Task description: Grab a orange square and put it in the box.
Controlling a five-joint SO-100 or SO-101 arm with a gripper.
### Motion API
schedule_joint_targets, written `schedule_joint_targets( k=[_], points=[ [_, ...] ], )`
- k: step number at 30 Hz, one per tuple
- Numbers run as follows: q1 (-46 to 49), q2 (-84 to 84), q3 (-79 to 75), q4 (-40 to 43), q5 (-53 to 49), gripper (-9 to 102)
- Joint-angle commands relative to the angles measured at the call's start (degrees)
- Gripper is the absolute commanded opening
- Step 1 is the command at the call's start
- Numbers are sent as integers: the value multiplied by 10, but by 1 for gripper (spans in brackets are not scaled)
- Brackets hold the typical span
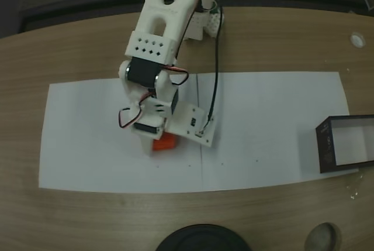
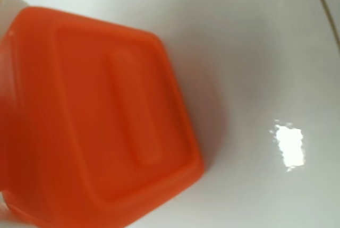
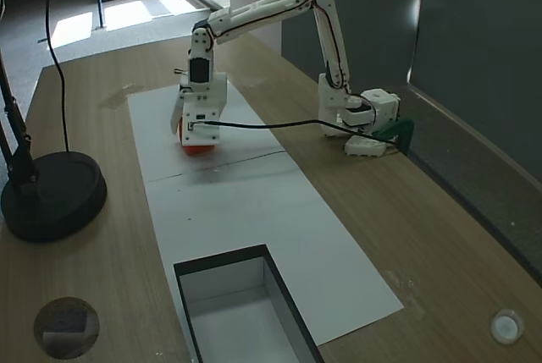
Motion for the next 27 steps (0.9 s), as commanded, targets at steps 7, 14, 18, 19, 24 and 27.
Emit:
schedule_joint_targets(
  k=[7, 14, 18, 19, 24, 27],
  points=[
    [-70, 11, -185, 113, 4, 11],
    [-227, 4, -570, 336, 34, 11],
    [-367, 9, -652, 337, 24, 10],
    [-398, 4, -663, 333, 10, 10],
    [-516, -11, -682, 284, -39, 10],
    [-566, -29, -682, 255, -38, 10]
  ],
)
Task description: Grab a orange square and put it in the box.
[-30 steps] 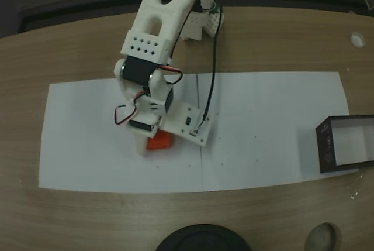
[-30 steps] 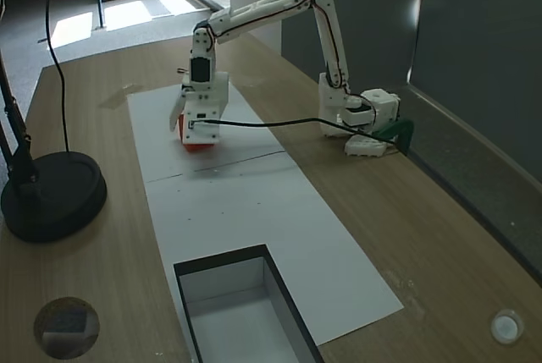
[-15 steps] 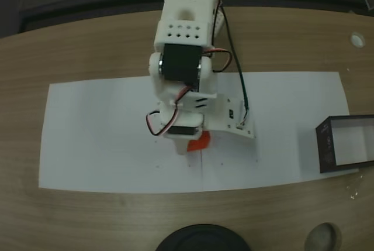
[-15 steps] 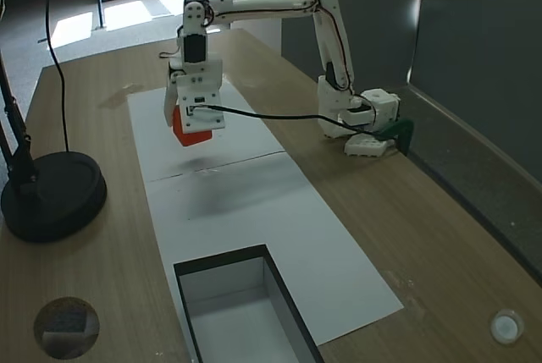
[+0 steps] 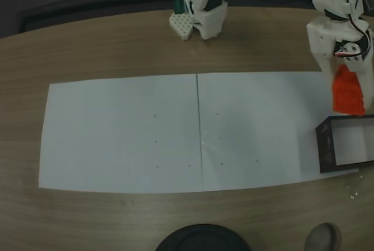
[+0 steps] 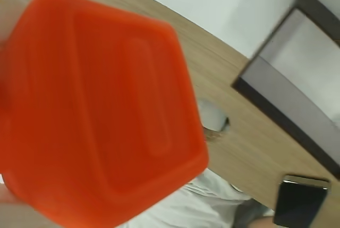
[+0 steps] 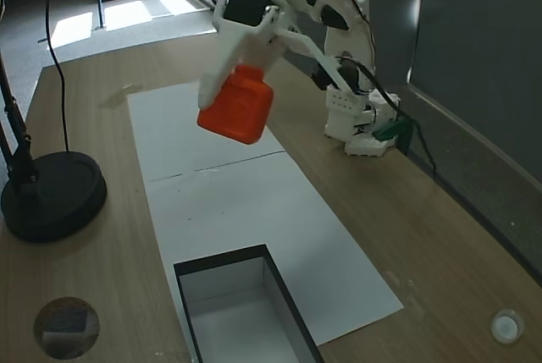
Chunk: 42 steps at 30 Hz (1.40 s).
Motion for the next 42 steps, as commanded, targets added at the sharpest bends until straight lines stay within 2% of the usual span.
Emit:
schedule_joint_targets(
  k=[1, 10, 13, 21, 23, 34, 42],
  points=[
    [-36, -3, -35, -35, -2, 10],
    [-70, -73, -35, -214, 3, 10],
    [-75, -110, -34, -243, 4, 10],
    [-85, -169, -34, -247, 4, 11],
    [-82, -171, -34, -247, 33, 11],
    [-69, -163, -34, -243, 62, 32],
    [-40, -162, -35, -232, 58, 32]
  ],
)
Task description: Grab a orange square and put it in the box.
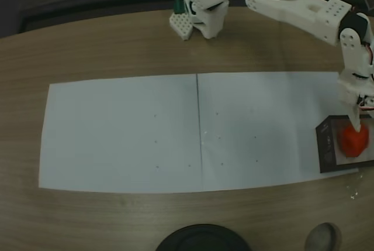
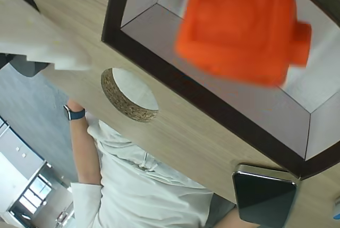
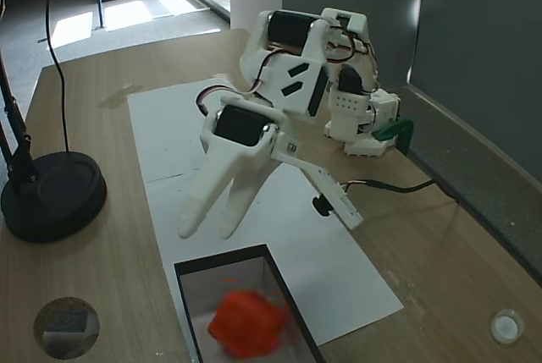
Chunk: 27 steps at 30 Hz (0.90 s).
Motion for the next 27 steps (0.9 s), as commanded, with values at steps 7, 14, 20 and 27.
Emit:
schedule_joint_targets(
  k=[7, 14, 20, 27],
  points=[
    [98, 103, -80, 171, 0, 2],
    [227, 302, -115, 300, 14, 0],
    [304, 619, 45, 299, 20, 0],
    [388, 998, 398, 290, -33, 0]
  ],
)
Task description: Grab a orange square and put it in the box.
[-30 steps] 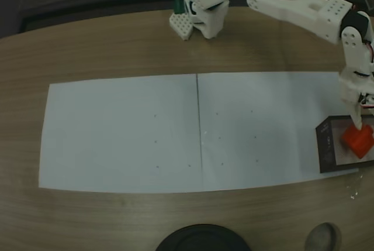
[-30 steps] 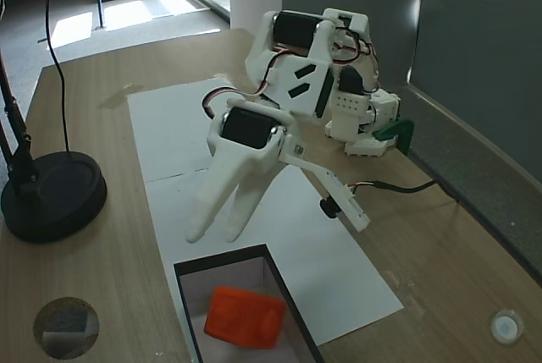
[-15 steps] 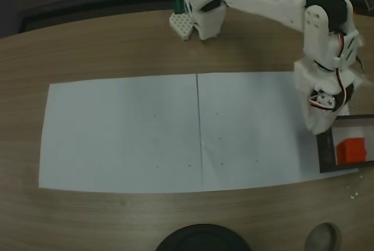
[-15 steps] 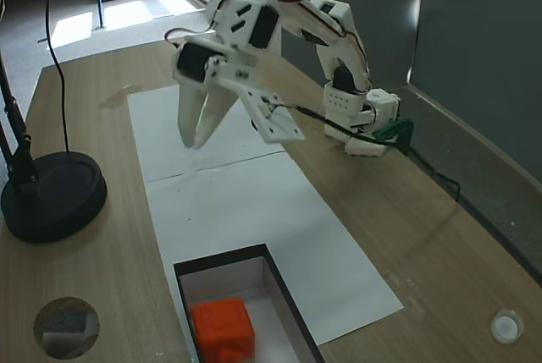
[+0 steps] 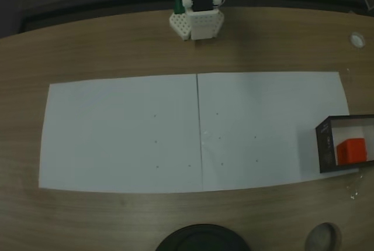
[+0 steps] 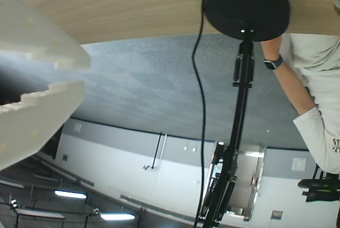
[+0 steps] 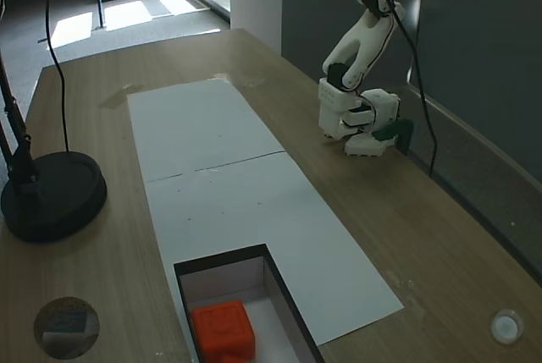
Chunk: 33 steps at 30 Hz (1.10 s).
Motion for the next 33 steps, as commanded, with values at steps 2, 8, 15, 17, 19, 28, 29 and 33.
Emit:
schedule_joint_targets(
  k=[2, 8, 15, 17, 19, 28, 29, 33],
  points=[
    [44, 222, 192, -9, -32, 0],
    [81, 370, 334, -47, -54, 0],
    [83, 433, 428, -165, -52, 0],
    [83, 447, 457, -193, -52, 0],
    [83, 469, 479, -213, -51, 0],
    [83, 586, 621, -307, -51, 0],
    [83, 582, 660, -319, -51, 0],
    [78, 582, 781, -365, -51, 0]
  ],
)
